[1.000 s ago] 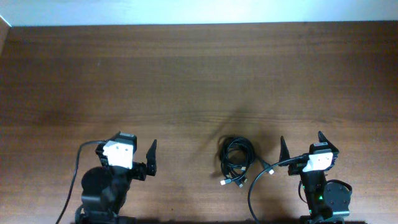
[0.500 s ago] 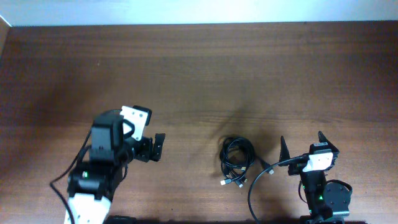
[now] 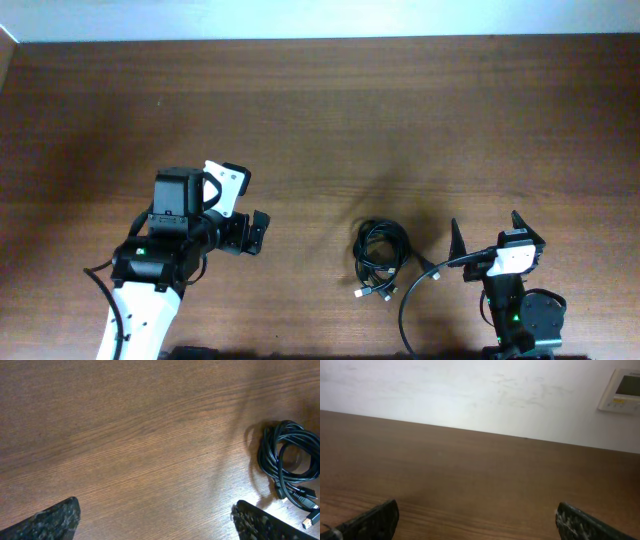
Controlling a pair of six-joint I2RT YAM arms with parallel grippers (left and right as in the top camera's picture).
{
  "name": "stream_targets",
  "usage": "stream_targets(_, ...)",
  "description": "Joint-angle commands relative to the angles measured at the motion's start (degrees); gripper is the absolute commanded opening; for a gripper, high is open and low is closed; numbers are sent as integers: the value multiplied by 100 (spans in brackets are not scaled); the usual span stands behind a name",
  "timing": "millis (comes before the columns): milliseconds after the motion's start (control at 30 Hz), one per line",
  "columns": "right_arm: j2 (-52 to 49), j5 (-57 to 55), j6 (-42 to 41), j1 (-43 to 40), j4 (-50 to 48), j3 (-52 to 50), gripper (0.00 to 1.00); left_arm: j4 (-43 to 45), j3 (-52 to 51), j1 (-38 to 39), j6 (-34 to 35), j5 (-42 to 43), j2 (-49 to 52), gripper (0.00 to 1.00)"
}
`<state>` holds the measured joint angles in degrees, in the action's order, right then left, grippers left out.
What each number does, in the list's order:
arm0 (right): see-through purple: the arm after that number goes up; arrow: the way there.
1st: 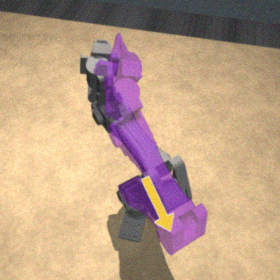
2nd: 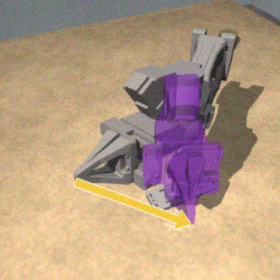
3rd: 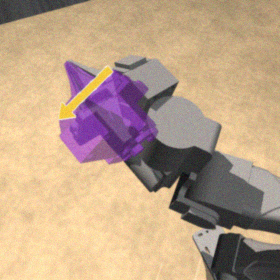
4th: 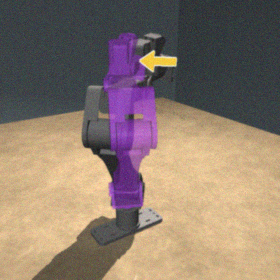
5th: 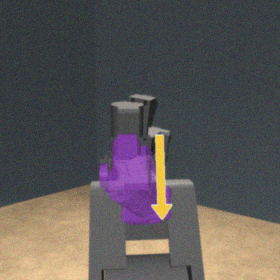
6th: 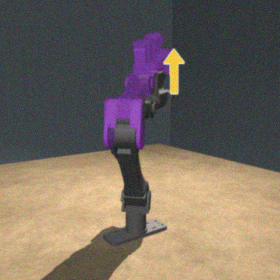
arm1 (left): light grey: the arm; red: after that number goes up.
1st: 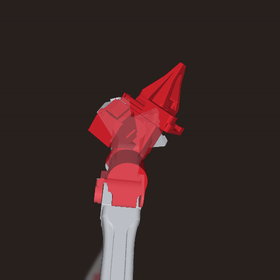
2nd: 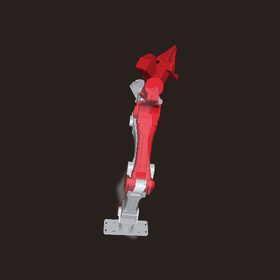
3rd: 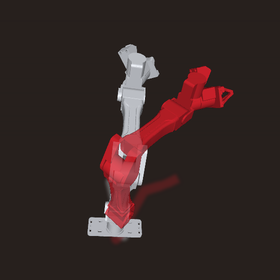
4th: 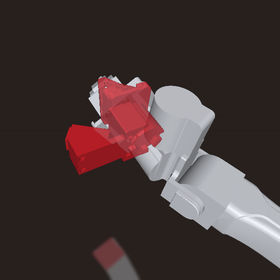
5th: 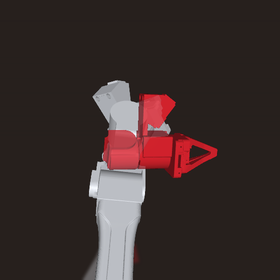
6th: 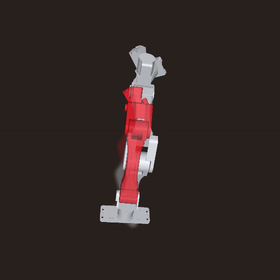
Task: Untangle cables
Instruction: 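Raise the left gripper and move it toward the black cable bundle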
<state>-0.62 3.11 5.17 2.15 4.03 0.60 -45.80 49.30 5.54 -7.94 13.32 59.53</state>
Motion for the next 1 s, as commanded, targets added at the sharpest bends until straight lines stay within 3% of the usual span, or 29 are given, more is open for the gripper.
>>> stream_targets(0,42,96,39,-35,24,-28,99,-11,122,-31,-107,87,15,99)
stream_targets(967,42,96,39,-35,24,-28,99,-74,122,-31,-203,90,229,99)
